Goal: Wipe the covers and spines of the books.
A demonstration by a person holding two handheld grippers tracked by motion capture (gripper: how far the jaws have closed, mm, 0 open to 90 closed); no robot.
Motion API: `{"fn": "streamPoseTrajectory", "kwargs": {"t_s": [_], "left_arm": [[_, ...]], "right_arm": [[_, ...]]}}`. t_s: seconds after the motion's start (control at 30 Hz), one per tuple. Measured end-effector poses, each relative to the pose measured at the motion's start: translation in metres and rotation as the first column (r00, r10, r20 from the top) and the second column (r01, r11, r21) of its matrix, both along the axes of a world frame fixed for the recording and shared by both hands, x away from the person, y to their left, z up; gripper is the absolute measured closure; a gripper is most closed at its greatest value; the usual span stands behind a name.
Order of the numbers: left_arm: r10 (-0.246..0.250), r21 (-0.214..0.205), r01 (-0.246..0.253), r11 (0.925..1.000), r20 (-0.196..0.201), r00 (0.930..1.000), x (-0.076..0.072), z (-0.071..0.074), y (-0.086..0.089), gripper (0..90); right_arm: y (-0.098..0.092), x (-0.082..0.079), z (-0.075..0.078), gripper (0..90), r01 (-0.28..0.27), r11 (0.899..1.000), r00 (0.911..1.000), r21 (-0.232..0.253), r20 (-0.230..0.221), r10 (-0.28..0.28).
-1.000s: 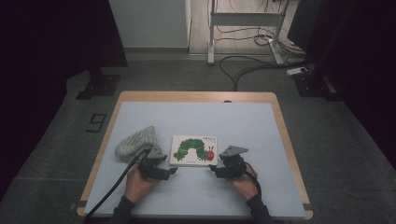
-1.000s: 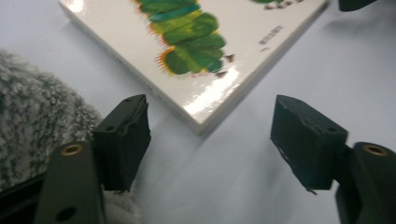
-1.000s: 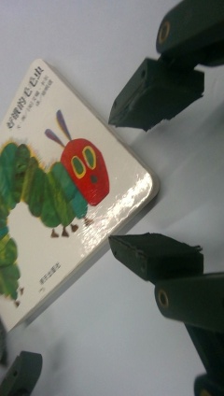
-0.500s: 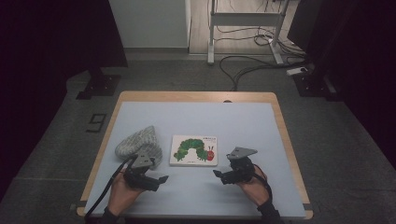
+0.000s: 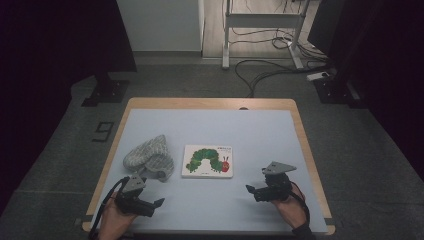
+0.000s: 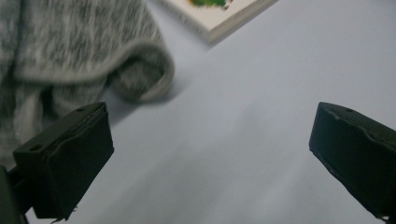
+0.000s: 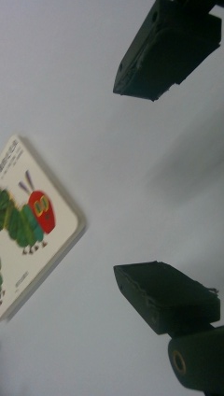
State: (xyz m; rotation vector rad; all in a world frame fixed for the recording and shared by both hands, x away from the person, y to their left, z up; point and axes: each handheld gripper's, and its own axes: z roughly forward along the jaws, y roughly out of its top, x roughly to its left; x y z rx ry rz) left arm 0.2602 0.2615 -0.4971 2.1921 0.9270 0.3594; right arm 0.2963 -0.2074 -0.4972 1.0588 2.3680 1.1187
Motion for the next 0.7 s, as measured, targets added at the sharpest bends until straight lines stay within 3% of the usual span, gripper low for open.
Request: {"fn": "streamPoseTrajectory", "kwargs": {"t_s": [0.1,0.3,0.37,0.57,0.7], "left_arm": [[0.016,-0.003,-0.016,0.9999,-0.010,0.9998,0.000,-0.008,0.007,0.0],[0.031,0.036,-0.030,0.9989,-0.027,0.9992,0.001,-0.028,0.010,0.0],[0.033,0.048,-0.031,0.9984,-0.049,0.9982,0.003,-0.030,0.009,0.0],[0.037,0.060,-0.034,0.9977,-0.046,0.9983,0.004,-0.031,0.008,0.0],[0.037,0.062,-0.034,0.9975,-0.044,0.9984,0.003,-0.031,0.008,0.0]], "right_arm": [[-0.008,0.000,-0.006,8.6,0.025,1.000,0.9996,-0.006,-0.009,-0.025],[-0.017,-0.001,-0.024,7.3,0.064,0.998,0.9974,-0.015,-0.033,-0.064],[-0.019,0.000,-0.030,7.1,0.074,0.997,0.9963,-0.018,-0.043,-0.075],[-0.023,0.001,-0.038,7.1,0.093,0.996,0.9946,-0.004,-0.046,-0.094],[-0.019,-0.001,-0.038,6.6,0.092,0.995,0.9952,-0.045,-0.029,-0.093]]}}
